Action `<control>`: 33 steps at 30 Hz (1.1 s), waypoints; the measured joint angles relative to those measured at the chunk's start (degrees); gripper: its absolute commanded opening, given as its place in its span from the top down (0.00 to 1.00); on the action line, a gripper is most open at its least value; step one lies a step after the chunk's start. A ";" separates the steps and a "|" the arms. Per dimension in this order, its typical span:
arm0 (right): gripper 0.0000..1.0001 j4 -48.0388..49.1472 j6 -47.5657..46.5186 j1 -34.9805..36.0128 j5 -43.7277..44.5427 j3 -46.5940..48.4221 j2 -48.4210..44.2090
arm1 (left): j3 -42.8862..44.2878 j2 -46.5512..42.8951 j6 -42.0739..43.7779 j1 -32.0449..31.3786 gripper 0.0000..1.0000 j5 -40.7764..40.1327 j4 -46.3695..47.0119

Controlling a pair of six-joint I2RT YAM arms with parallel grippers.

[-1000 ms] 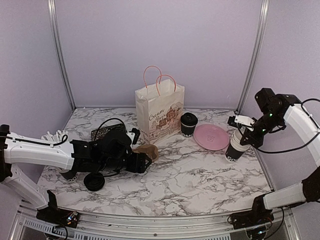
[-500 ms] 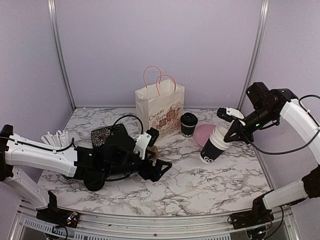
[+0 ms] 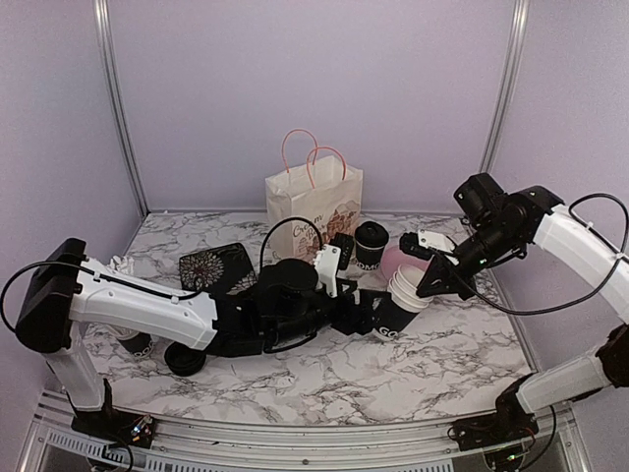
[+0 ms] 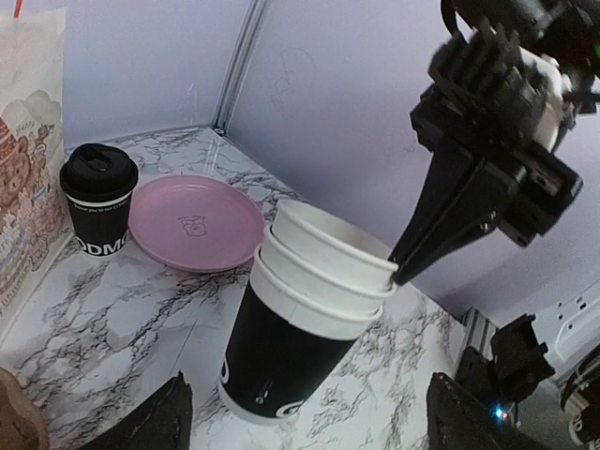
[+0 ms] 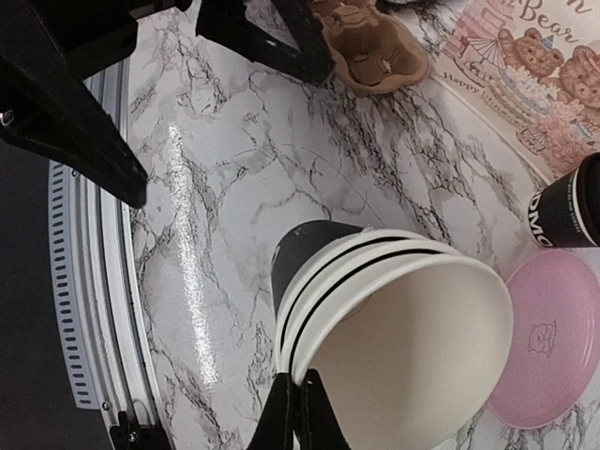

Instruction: Pack the takeout coffee

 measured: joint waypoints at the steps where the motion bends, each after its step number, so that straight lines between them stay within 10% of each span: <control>1: 1.00 0.55 0.52 1.11 0.42 -0.63 -0.02 | 0.68 1.14 -2.10 0.04 0.16 -0.39 1.07; 10: 1.00 4.55 4.79 6.82 3.43 -1.60 -0.02 | 3.91 6.93 -16.90 0.26 0.28 -2.16 5.81; 33: 1.00 5.40 6.54 7.02 4.57 -1.44 0.02 | 4.02 11.58 -23.61 2.10 0.35 -0.90 7.28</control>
